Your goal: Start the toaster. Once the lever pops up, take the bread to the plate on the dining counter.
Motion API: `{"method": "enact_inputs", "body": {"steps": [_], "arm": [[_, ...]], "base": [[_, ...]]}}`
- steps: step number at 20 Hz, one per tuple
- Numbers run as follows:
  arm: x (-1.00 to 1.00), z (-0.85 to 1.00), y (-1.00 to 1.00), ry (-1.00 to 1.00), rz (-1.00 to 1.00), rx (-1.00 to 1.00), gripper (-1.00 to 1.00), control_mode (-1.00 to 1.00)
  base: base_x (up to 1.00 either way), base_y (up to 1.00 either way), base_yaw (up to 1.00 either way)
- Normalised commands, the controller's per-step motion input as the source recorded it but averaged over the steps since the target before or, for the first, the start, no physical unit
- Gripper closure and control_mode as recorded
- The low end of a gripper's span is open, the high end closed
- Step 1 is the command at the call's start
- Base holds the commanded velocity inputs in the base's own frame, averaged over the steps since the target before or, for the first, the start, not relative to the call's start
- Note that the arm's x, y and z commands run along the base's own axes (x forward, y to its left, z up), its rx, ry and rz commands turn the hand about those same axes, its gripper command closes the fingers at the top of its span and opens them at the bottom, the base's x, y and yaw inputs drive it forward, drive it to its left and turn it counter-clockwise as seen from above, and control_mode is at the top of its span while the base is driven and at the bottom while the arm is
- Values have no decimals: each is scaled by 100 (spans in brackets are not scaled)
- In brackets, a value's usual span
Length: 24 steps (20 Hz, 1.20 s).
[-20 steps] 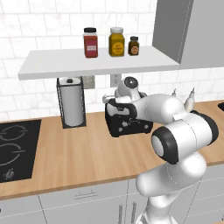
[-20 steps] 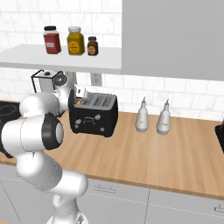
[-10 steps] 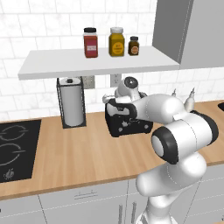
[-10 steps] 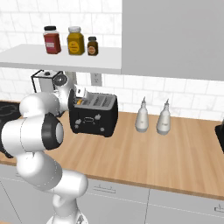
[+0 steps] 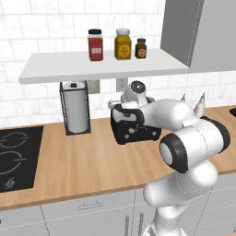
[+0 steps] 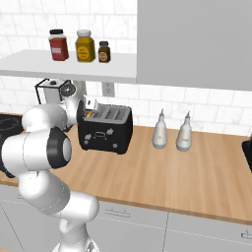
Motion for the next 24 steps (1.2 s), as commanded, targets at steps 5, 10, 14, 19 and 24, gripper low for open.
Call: {"method": "enact_inputs", "body": {"steps": [5, 10, 14, 19, 24], "arm": [[0, 0, 0, 0, 0, 0, -100, -100], [0, 0, 0, 0, 0, 0, -100, -100], [0, 0, 0, 0, 0, 0, -100, -100], [0, 0, 0, 0, 0, 0, -100, -100], [0, 0, 0, 0, 0, 0, -100, -100]], "base": [[0, 0, 0], [0, 0, 0], [0, 0, 0], [0, 0, 0], [0, 0, 0]]}}
